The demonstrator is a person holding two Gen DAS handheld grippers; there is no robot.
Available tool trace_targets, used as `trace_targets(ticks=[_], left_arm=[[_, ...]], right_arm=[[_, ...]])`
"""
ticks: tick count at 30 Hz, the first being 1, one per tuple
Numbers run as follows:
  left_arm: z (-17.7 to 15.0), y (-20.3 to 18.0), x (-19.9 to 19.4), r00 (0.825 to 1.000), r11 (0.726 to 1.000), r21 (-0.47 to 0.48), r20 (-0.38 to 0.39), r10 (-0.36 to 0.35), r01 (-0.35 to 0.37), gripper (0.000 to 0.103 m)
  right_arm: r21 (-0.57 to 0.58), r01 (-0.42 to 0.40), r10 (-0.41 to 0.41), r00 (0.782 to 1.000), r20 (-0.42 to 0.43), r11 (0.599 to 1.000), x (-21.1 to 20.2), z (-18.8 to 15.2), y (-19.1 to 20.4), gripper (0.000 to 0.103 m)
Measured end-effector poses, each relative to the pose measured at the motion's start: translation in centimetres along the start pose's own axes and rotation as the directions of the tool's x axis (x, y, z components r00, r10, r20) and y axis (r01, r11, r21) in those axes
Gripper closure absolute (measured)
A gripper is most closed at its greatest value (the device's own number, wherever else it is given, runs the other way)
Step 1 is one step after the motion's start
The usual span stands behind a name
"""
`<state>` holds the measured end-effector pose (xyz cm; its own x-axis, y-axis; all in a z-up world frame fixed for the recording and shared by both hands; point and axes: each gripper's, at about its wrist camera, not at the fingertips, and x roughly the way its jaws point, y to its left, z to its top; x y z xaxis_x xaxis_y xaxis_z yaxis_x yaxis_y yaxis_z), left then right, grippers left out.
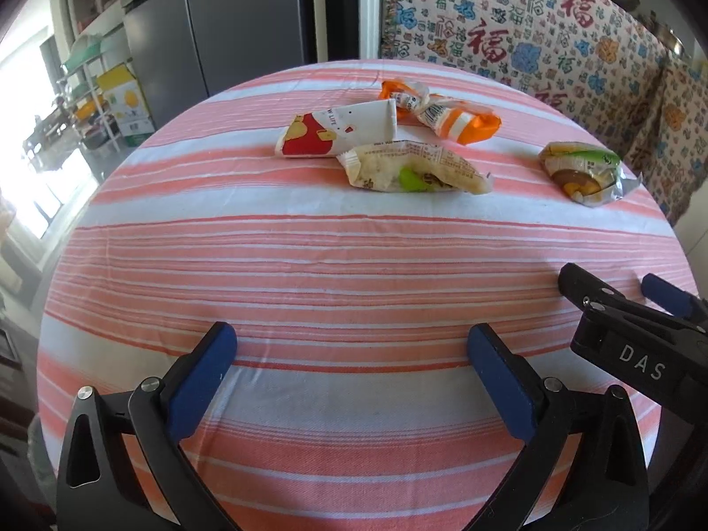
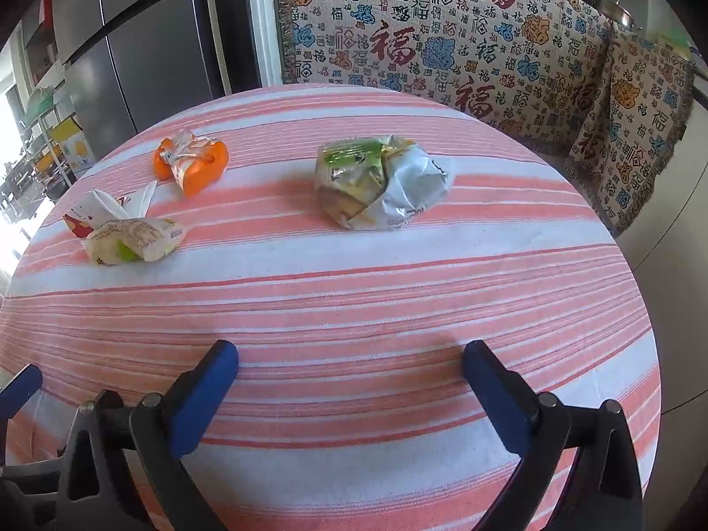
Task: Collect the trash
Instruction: 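Return both tools to the table toward the remaining candy wrappers, then grasp the cream bread wrapper with the left tool while the right tool grasps the silver-green wrapper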
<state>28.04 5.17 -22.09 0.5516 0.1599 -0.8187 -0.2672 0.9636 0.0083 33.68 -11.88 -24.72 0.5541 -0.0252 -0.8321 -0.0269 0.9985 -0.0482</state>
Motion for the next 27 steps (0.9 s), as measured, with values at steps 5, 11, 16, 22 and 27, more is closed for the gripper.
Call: trace_targets(ticks=[5,11,16,22,27], left_arm=[[0.00,-0.12,-0.04,1.000,1.000,-0.001,0.000,0.000,0.000,0.001],[-0.02,-0.19,-0.11,1.000,1.000,-0.002,0.000,0.001,-0.001,0.001],[-0.04,-0.22,-0.12,1.000,1.000,-0.004,-0.001,0.005,-0.005,0.001],[0.06,-0.34,-0.21,1.000,1.000,-0.008,-0.001,0.010,-0.010,0.001],[0.01,-0.33,-0.24,1.000,1.000,-0.009,-0.001,0.010,-0.010,0.001]], right_arm=[[0.000,0.001,-0.001,1.000,0.000,1.000,0.03,0.03,0.12,0.000],[0.001,0.002,-0.002,1.000,0.001,1.000,0.05,0.03,0.13,0.000],[0.002,0.002,-0.002,1.000,0.001,1.000,0.07,0.02,0.16,0.000],[0.003,0.003,-0.003,1.000,0.001,1.000,0.08,0.02,0.16,0.000],[0.004,0.003,-0.003,1.000,0.002,1.000,0.07,-0.03,0.14,0.000]])
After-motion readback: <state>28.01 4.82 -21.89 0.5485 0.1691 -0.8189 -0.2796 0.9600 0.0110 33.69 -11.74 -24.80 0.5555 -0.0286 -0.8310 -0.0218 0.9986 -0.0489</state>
